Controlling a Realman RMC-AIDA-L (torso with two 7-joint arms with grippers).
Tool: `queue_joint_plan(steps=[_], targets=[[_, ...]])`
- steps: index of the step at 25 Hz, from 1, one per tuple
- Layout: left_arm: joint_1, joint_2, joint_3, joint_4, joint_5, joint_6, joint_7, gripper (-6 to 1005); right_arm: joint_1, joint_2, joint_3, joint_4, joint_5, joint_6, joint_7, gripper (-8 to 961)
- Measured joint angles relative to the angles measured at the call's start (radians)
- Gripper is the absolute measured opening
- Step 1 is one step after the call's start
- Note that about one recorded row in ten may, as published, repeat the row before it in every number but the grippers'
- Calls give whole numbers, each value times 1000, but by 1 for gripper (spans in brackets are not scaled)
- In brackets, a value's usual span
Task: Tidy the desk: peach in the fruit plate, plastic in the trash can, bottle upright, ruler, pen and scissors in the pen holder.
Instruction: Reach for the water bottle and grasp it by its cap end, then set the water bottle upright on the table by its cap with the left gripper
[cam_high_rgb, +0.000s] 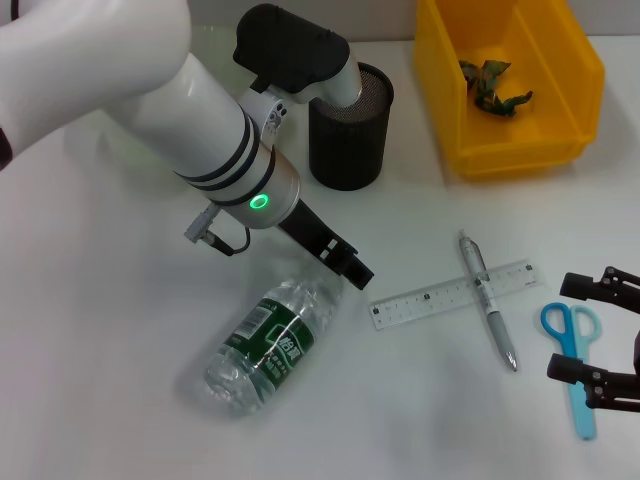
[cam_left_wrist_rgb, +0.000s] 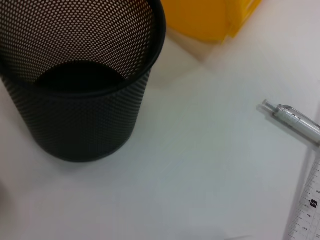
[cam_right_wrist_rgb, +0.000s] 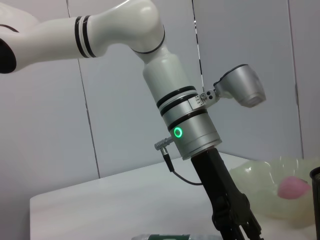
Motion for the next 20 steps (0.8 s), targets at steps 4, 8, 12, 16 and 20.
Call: queue_joint_plan(steps=[4,8,12,16,20], targets=[[6,0,2,8,0,-6,16,807,-4,-1,0,0,-1,1,0,852],[7,0,7,6,0,-7,27,700,-7,-3,0,0,2,0,0,852],[11,0,9,14,0,-8,39,566,-9,-3,0,1,2,0,0,852],[39,0,7,51,-3,-9,76,453,-12,-3,0,2,2,1,0,852],[116,2,-6,163,-8,-12,121,452,-14,-3,14,3,1,-3,0,852]])
